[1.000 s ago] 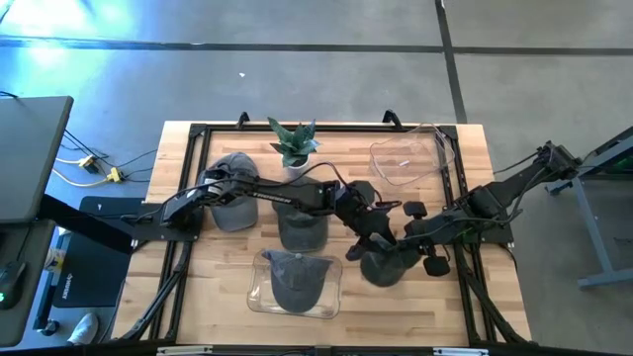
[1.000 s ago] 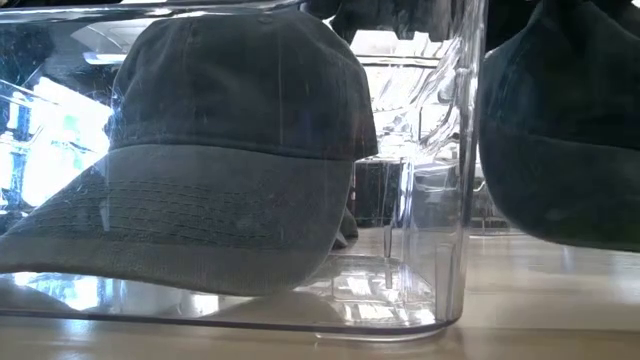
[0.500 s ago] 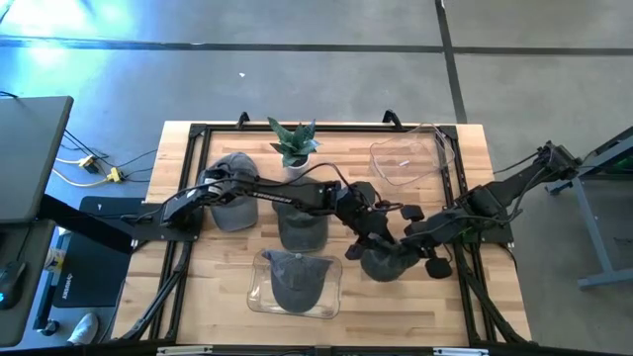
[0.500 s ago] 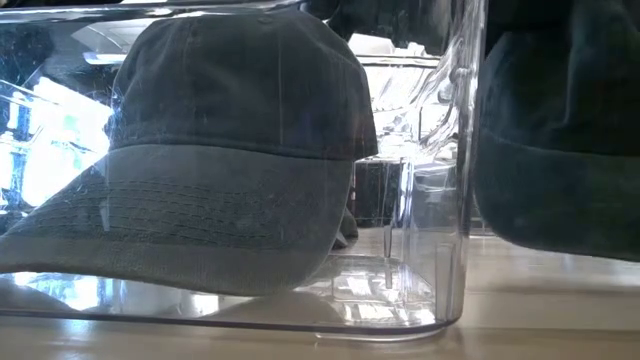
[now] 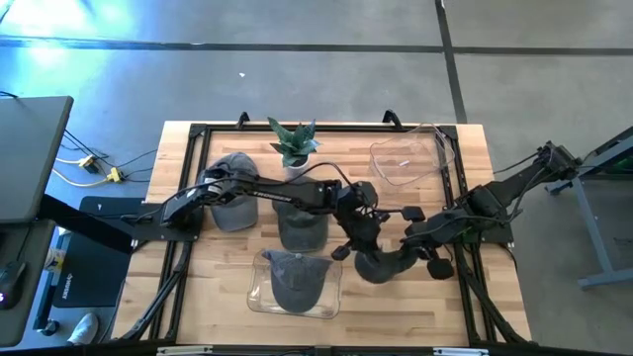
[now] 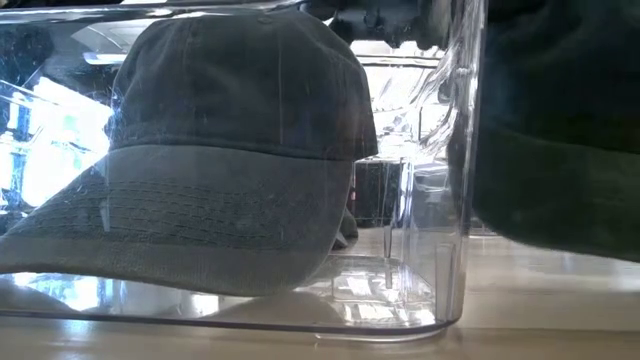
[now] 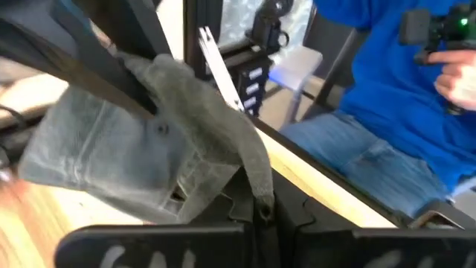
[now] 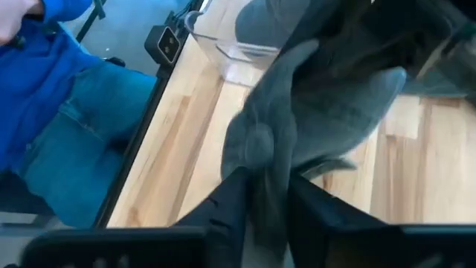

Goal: Pick & Place hat
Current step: Put the right dark green cap into the top transparent bin

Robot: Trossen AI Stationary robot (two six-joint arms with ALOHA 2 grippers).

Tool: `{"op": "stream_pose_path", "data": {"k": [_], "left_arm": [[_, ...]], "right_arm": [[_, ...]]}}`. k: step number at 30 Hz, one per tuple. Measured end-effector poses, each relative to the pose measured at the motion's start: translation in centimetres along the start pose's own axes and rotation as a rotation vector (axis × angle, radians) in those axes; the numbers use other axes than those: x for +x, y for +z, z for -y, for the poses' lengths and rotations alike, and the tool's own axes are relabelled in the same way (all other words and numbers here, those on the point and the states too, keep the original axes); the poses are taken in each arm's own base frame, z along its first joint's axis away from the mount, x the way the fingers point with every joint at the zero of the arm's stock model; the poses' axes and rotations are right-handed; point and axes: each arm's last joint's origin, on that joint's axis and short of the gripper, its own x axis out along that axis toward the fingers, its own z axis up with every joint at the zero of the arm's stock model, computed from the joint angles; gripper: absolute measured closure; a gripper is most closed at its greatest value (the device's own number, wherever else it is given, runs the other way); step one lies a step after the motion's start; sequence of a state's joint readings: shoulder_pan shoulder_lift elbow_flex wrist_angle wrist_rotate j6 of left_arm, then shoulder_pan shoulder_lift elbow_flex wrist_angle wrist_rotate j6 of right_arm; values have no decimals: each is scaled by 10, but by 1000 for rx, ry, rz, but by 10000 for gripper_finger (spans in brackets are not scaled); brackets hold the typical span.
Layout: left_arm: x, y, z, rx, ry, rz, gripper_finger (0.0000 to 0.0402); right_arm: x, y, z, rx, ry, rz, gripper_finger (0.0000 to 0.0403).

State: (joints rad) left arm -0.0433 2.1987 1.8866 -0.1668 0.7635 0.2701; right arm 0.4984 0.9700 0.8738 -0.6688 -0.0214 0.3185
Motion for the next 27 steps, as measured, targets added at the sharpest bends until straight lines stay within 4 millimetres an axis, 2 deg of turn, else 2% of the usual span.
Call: {"op": "stream_pose_path", "data": {"k": [5,10,13,19,27], "left_arm": [[-2,0,1,17,35,-37,398],[-2,-1,0,16,55,-45,400],[-2,-1,0,13,56,-49,400],[-6,-6,-2,-19,55,-78,400],[-19,-1,-1,-44,-131,-14,401]], "right_arm": [[2,-4,1,74,9,-30,254],[24,-30,9,76,-11,-109,185],[37,-45,12,43,52,-137,166],[42,-54,9,48,200,-128,179],[22,-58,-8,111,327,-110,235]]}}
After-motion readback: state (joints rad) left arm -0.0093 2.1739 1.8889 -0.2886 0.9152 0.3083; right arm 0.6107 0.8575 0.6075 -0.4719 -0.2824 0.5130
